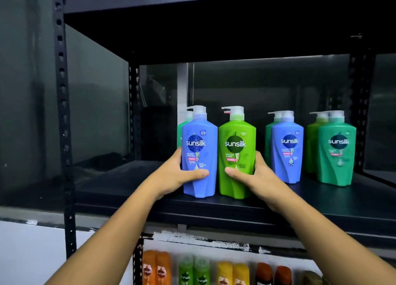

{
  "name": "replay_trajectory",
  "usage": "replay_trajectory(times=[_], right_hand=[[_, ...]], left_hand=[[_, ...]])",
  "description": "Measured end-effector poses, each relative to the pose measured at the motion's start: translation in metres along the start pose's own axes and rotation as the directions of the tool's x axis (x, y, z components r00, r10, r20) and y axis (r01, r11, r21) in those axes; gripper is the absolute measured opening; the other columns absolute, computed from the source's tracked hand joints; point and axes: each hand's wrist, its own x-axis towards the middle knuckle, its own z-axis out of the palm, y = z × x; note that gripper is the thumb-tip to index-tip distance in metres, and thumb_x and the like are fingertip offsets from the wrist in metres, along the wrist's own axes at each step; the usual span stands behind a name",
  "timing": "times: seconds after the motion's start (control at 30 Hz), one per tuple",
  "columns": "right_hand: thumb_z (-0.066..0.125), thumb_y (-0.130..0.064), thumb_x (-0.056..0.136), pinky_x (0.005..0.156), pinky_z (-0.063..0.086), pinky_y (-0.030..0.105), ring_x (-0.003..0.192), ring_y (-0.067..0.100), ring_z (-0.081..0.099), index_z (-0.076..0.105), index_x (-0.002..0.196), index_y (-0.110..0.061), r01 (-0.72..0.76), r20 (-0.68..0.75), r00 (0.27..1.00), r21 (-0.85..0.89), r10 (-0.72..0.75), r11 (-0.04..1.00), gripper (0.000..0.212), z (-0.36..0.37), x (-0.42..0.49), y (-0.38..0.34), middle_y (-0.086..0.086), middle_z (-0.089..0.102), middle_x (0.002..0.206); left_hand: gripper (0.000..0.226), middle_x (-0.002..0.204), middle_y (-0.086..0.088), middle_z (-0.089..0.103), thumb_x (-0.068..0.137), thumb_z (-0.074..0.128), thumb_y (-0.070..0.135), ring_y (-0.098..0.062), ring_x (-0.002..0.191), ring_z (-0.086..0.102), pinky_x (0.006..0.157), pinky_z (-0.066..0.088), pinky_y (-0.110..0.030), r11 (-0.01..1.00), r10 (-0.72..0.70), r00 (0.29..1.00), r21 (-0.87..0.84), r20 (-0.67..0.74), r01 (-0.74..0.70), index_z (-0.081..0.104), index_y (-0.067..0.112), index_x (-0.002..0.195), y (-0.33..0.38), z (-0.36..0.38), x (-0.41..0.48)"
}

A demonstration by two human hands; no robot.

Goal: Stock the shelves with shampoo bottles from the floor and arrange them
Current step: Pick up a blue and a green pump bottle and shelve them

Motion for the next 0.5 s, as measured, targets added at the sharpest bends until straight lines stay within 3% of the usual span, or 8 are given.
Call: replay_trajectory(times=[0.17, 0.33, 0.5], right_hand=[[0.088, -0.036, 0.067, 0.094, 0.056, 0.034, 0.106, 0.008, 0.069, 0.048, 0.129, -0.026, -0.076, 0.037, 0.997, 0.034, 0.074, 0.997, 0.075, -0.002, 0.006, 0.008, -0.007, 0.071, 0.118], [0.087, -0.016, 0.074, 0.087, 0.055, 0.027, 0.104, 0.009, 0.069, 0.046, 0.129, -0.022, -0.106, 0.041, 0.994, 0.042, 0.104, 0.994, 0.068, -0.003, 0.006, 0.009, -0.005, 0.07, 0.117], [0.086, -0.025, 0.077, 0.081, 0.051, 0.021, 0.1, 0.005, 0.066, 0.045, 0.125, -0.023, -0.106, -0.046, 0.994, -0.078, 0.103, 0.991, 0.063, 0.0, 0.001, 0.004, -0.01, 0.068, 0.112]], left_hand=[[0.069, 0.123, 0.006, 0.072, 0.075, 0.089, 0.021, -0.014, 0.114, 0.069, 0.096, 0.055, -0.033, 0.999, -0.037, 0.996, -0.005, -0.076, 0.037, 0.052, 0.022, 0.133, -0.014, -0.013, 0.008], [0.069, 0.118, 0.008, 0.073, 0.074, 0.09, 0.019, -0.006, 0.106, 0.071, 0.083, 0.057, -0.02, 0.998, -0.059, 0.982, -0.001, -0.177, 0.06, 0.052, 0.022, 0.131, -0.022, -0.017, 0.008], [0.076, 0.12, 0.011, 0.073, 0.071, 0.093, 0.026, -0.005, 0.106, 0.07, 0.096, 0.056, -0.03, 0.988, -0.108, 0.978, 0.09, -0.176, 0.125, 0.052, 0.026, 0.134, -0.025, -0.021, 0.005]])
